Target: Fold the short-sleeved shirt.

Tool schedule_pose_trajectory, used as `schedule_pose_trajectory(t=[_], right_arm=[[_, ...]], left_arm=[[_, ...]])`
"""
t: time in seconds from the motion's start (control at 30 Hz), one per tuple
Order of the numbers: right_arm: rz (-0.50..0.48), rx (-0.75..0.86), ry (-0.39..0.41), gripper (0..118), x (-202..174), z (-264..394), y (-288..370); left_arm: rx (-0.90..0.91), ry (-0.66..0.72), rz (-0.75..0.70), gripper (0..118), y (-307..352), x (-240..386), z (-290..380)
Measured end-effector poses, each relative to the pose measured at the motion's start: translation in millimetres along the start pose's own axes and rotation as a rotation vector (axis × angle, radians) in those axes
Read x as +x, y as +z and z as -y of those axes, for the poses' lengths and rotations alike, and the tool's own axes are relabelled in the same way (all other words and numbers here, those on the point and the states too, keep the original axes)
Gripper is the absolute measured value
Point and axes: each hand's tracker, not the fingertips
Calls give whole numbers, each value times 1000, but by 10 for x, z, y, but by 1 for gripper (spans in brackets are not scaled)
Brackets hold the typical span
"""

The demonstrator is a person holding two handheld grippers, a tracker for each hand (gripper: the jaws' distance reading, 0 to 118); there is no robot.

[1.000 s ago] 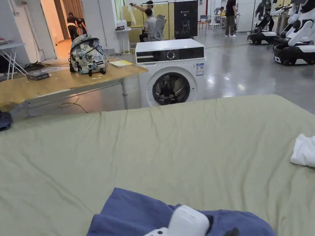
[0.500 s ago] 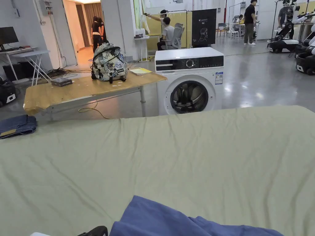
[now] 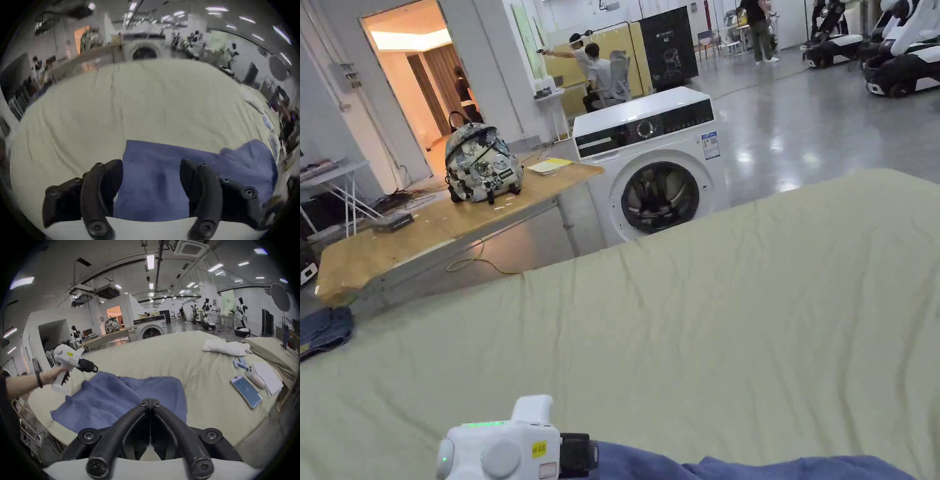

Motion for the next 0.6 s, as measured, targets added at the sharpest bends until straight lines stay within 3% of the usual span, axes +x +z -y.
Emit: schedule_pose_trajectory(t=[0.13, 0.2, 0.3, 0.37, 0.4, 0.47, 0.53, 0.57, 0.6], right_arm=[[62, -53, -23, 0, 200, 142, -1], [92, -82, -61, 0, 307, 213, -2], [146, -117, -87, 0, 422, 336, 16], [160, -143, -126, 0, 450, 359, 25], [164, -157, -155, 0, 460, 365, 14], [156, -173, -206, 2, 461, 358, -27], [124, -198, -252, 59, 437, 337, -106], [102, -224, -277, 82, 432, 331, -184], [91, -238, -310, 81, 418, 335, -269]], left_arm=[[0, 66, -44, 73, -310, -83, -130], [-22, 72, -33, 59, -428, -66, -156], [-52, 28, -71, 49, -451, 4, -165], [-55, 3, -71, 28, -402, 60, -177], [-57, -42, -85, 3, -384, 98, -155], [-56, -88, -94, 0, -366, 199, -98], [-48, -128, -115, 0, -390, 266, -31], [-51, -123, -119, 0, -422, 258, -21], [-56, -109, -116, 0, -444, 235, -32]])
